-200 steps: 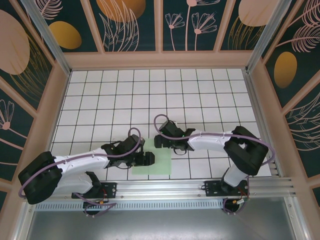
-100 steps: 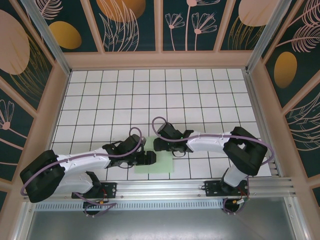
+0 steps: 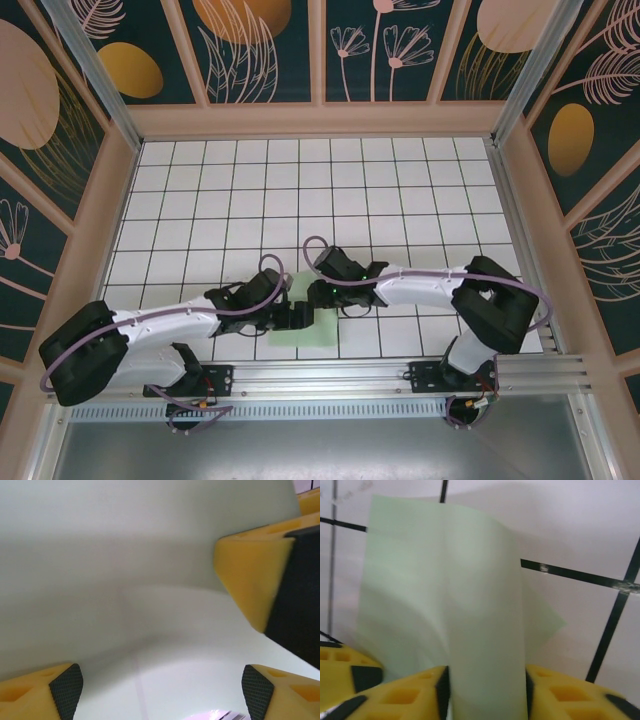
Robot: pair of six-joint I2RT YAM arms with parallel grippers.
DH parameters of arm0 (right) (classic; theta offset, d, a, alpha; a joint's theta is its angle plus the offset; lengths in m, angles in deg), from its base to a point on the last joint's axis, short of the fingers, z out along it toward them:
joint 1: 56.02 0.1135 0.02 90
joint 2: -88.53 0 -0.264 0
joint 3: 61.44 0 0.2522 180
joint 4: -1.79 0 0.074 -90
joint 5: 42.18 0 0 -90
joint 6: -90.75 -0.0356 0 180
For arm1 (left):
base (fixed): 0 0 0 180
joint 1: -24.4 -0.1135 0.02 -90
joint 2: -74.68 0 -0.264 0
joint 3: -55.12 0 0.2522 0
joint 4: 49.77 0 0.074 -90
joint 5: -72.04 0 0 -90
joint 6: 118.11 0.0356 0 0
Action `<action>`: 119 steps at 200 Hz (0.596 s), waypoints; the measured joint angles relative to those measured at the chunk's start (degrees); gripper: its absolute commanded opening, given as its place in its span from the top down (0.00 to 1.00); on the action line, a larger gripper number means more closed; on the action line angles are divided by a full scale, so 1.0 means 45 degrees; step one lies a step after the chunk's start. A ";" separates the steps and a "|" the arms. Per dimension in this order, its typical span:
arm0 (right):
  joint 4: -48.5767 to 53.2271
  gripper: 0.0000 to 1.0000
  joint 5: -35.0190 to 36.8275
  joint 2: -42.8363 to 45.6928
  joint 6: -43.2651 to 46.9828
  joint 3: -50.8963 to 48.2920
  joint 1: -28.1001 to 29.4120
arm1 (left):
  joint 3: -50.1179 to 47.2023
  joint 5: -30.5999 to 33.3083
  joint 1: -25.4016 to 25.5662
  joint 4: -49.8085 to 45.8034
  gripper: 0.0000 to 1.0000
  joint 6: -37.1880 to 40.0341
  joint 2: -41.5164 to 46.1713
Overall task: Fold a paper plane with a square sheet of paper (fold left side to right side)
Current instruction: Pick up the square sheet of paper from the bottom-center of the table.
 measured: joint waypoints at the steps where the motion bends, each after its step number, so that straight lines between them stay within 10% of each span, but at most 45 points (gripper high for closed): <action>1: -0.0034 0.65 -0.0024 0.0024 -0.0019 -0.0015 -0.0015 | 0.0000 0.0019 0.0000 0.0000 0.13 0.0000 0.0024; 119: -0.2050 0.72 -0.3779 0.4396 0.1103 -0.3123 -0.4099 | 0.1103 0.3288 0.0000 -0.1287 0.02 0.0272 0.3079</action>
